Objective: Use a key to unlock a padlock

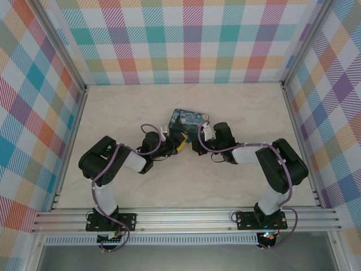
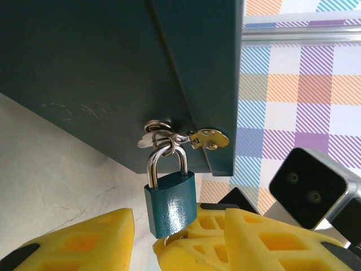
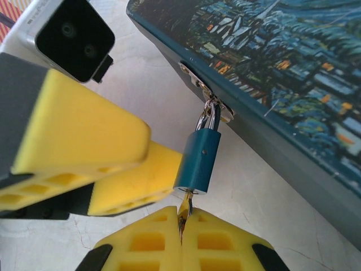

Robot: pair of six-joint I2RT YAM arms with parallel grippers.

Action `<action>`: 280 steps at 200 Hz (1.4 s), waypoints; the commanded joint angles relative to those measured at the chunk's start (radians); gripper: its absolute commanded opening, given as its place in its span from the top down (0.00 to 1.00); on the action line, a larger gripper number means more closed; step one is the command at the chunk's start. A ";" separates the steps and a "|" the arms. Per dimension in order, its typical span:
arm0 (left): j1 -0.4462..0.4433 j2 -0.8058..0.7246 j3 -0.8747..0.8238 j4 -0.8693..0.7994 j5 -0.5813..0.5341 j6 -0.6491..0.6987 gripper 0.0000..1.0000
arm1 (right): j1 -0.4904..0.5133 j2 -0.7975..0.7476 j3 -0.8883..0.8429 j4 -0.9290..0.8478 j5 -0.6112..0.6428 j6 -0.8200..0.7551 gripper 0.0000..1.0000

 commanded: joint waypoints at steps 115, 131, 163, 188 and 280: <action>-0.027 0.081 0.056 0.125 -0.040 -0.053 0.61 | 0.005 0.011 0.039 0.019 -0.038 0.058 1.00; -0.027 0.084 0.057 0.130 -0.042 -0.057 0.63 | 0.005 0.012 0.043 0.017 -0.037 0.063 1.00; -0.027 0.086 0.052 0.129 -0.050 -0.057 0.74 | 0.005 0.017 0.046 0.012 -0.040 0.073 1.00; -0.028 0.087 0.050 0.128 -0.056 -0.059 0.84 | 0.004 0.013 0.040 0.015 -0.035 0.080 1.00; -0.033 0.070 0.052 0.103 -0.069 -0.048 1.00 | -0.022 -0.033 -0.009 0.024 -0.034 0.073 0.73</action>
